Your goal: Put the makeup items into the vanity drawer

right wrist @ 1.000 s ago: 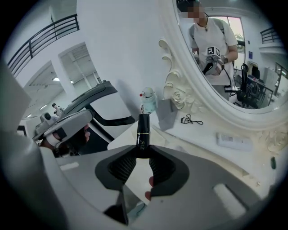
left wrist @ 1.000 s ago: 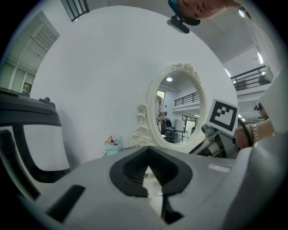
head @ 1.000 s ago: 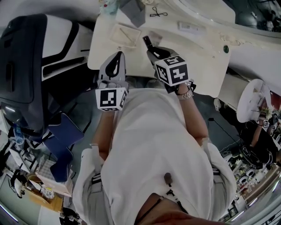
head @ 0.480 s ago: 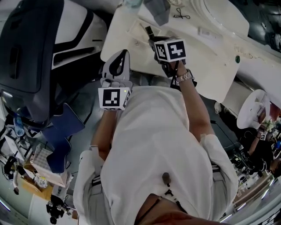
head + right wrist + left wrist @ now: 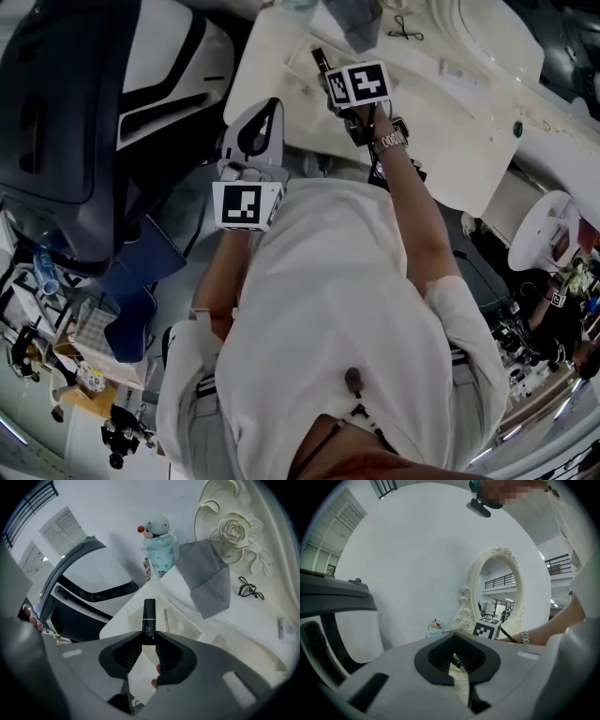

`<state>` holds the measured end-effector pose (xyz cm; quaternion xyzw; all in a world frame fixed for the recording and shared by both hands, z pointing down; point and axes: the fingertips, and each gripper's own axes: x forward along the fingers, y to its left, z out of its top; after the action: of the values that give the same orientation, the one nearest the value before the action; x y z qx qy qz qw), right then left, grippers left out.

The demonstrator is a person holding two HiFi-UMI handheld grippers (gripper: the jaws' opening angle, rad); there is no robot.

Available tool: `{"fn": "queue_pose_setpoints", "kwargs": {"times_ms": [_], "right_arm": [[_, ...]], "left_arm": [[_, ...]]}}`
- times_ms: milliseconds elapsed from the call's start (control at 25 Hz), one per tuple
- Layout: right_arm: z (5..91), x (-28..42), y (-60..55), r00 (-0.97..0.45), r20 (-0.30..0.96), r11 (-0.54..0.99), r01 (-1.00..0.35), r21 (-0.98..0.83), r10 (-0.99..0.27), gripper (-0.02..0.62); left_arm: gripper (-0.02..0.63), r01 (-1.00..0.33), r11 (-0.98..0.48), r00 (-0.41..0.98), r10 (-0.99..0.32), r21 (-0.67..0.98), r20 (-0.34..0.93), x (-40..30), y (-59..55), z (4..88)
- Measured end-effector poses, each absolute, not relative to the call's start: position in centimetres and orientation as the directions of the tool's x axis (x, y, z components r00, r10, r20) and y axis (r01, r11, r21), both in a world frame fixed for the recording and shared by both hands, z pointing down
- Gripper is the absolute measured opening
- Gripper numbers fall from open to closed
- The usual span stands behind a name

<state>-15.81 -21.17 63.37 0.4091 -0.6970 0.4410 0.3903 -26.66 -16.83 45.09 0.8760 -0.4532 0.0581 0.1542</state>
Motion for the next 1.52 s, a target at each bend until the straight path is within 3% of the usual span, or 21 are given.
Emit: {"fn": "queue_pose_setpoints", "kwargs": {"times_ms": [600, 1000, 1320, 1520], "right_arm": [[67.6, -15.9, -21.2, -0.329, 0.935, 0.236, -0.927, -0.293, -0.133, 0.099], [67.5, -15.9, -21.4, -0.311, 0.937, 0.241, -0.933, -0.268, -0.158, 0.101], [66.3, -16.0, -21.0, -0.355, 0.911, 0.231, -0.924, -0.306, -0.211, 0.165], [64.8, -15.3, -20.3, -0.363, 0.89, 0.23, -0.924, -0.305, -0.277, 0.141]], "left_arm": [[0.006, -0.816, -0.541, 0.579, -0.768, 0.205, 0.274, -27.1, -17.3, 45.9], [0.006, -0.822, -0.533, 0.569, -0.775, 0.2, 0.274, -27.7, -16.7, 46.1], [0.006, -0.813, -0.545, 0.582, -0.768, 0.203, 0.267, -27.4, -16.2, 46.0], [0.006, -0.788, -0.582, 0.616, -0.742, 0.201, 0.265, -25.9, -15.5, 46.0]]}}
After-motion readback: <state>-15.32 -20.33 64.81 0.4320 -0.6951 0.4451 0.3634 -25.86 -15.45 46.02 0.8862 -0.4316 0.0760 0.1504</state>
